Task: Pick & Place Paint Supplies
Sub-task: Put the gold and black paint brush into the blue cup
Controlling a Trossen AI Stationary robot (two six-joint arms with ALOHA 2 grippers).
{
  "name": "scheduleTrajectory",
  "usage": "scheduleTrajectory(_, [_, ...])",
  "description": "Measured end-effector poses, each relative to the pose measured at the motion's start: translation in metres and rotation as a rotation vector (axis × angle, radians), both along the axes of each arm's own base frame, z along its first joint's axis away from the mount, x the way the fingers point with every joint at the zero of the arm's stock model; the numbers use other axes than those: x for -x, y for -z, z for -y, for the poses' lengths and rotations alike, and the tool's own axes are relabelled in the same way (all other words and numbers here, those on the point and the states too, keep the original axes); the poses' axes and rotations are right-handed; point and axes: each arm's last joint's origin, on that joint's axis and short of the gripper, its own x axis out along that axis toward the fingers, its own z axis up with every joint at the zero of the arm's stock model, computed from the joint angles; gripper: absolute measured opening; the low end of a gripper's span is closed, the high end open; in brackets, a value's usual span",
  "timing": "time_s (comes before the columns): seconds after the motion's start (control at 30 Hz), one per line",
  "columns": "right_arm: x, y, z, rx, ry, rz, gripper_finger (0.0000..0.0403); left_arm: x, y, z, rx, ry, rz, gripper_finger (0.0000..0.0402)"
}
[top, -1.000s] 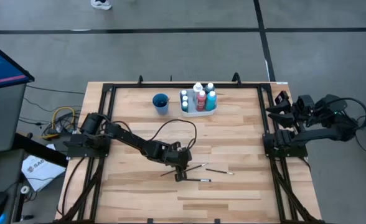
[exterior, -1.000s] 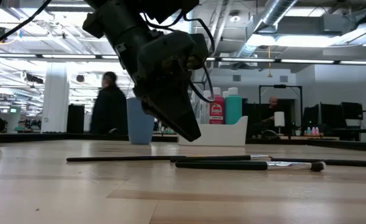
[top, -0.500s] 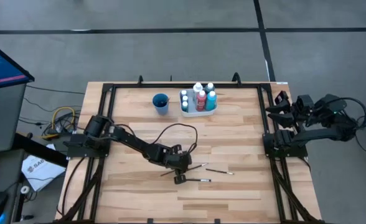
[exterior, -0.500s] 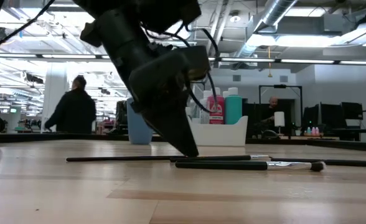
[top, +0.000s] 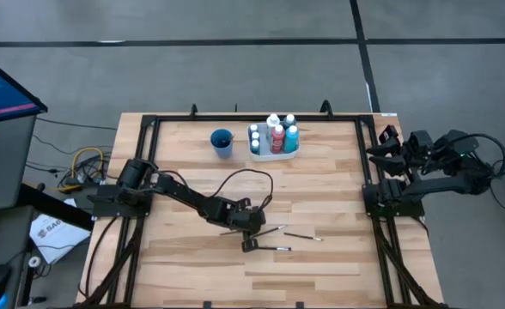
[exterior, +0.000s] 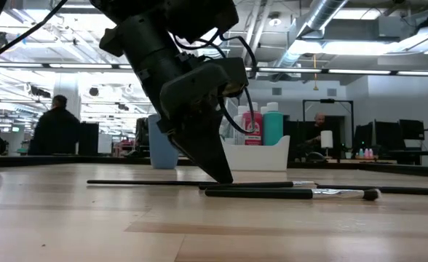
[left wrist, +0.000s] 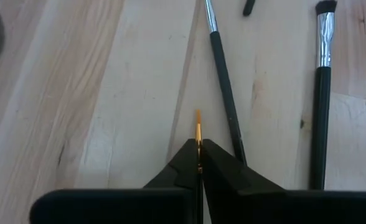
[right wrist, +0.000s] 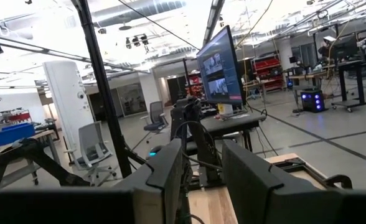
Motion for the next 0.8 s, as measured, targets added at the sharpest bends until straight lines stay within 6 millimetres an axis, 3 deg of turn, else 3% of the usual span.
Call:
scheduleTrajectory(0.13, [0.0,0.0,0.0,0.0,0.0,0.0,0.0109,0.001,0.0,0.0,0.015,-0.013,-0.014,0.0002])
scheduleTrajectory(0.33, [0.0,0.0,0.0,0.0,0.0,0.003,0.0109,0.007,-0.023,-0.009,-0.001,-0.069,0.011,0.0001])
scheduleTrajectory(0.6, [0.0,-0.001,0.0,-0.001,0.0,0.01,0.0109,0.011,-0.09,-0.037,-0.058,-0.21,0.229,0.0])
scheduleTrajectory(0.8, [0.0,-0.001,0.0,0.004,0.001,0.016,0.0109,0.043,-0.15,-0.077,-0.228,-0.409,0.47,0.0])
